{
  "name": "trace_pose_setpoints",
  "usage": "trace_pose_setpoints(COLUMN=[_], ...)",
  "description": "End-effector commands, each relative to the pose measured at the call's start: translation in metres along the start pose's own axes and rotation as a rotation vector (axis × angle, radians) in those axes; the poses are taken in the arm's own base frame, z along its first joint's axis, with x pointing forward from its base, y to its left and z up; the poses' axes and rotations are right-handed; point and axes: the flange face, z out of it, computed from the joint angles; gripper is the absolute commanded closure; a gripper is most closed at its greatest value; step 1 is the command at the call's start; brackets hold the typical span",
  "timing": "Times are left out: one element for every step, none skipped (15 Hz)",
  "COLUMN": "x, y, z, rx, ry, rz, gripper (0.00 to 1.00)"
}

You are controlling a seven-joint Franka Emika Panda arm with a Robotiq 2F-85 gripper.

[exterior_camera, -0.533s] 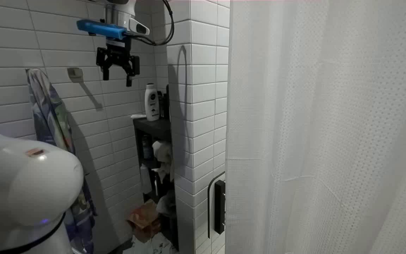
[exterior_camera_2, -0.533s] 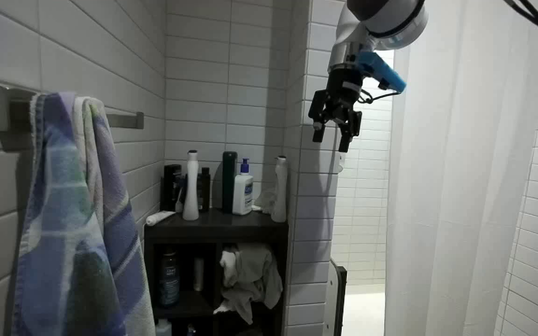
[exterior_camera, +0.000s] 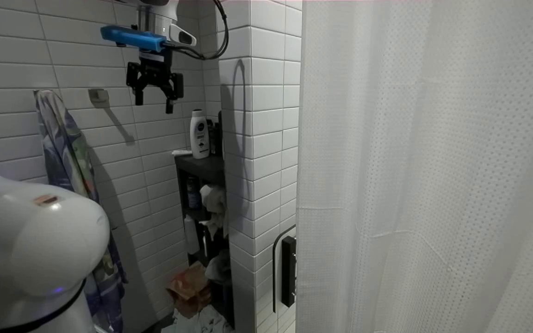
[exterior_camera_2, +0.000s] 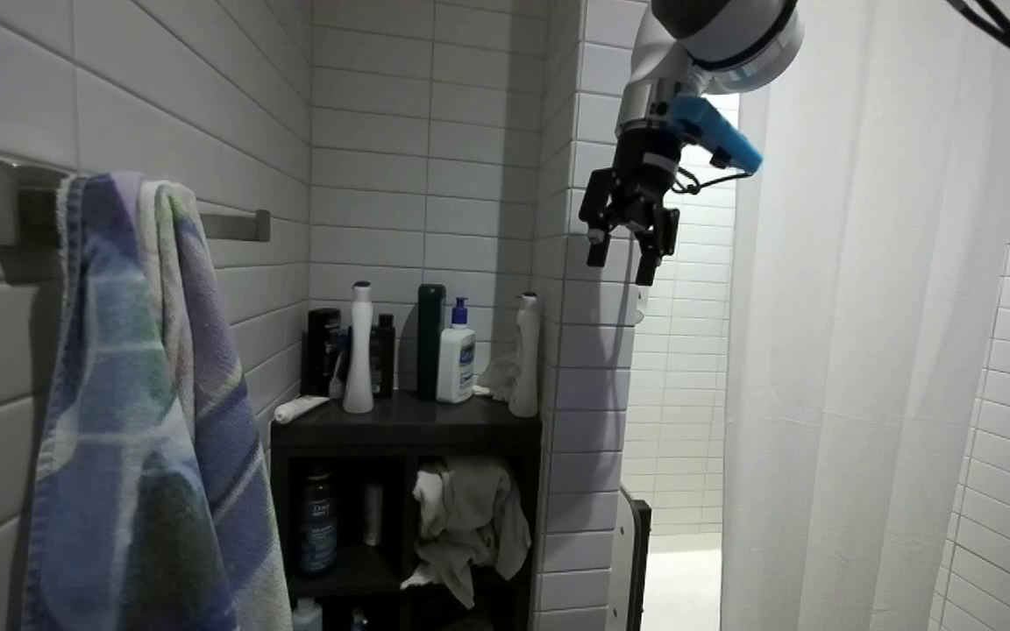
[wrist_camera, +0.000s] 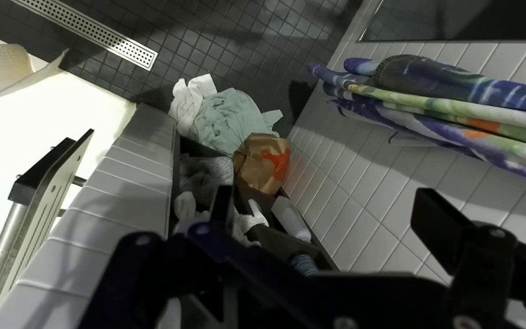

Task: Move the shower curtain to the right

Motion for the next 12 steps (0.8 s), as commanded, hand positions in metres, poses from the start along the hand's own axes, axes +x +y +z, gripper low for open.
trace_pose_setpoints(x=[0.0002, 0.0002, 0.0002, 0.0002, 0.0002, 0.0002, 0.0002, 0.0002, 0.0002, -0.0003, -0.0012, -0.0019], y=[0.0, 0.0, 0.0, 0.0, 0.0, 0.0, 0.0, 0.0, 0.0, -0.0008, -0.001, -0.0005], z=[-0.0005, -0.0005, -0.0005, -0.0005, -0.0005, -0.0005, -0.0005, -0.0005, -0.0005, -0.0017, -0.0033, -0.0046], rx=[0.0, 0.0, 0.0, 0.0, 0.0, 0.0, 0.0, 0.0, 0.0, -0.013, -0.029, -0.043], ry=[-0.001, -0.001, -0.001, -0.001, -0.001, -0.001, -0.001, -0.001, -0.001, 0.012, 0.034, 0.053], rz=[0.0, 0.0, 0.0, 0.0, 0.0, 0.0, 0.0, 0.0, 0.0, 0.015, 0.033, 0.051], gripper=[0.0, 0.0, 0.0, 0.0, 0.0, 0.0, 0.0, 0.0, 0.0, 0.0, 0.0, 0.0])
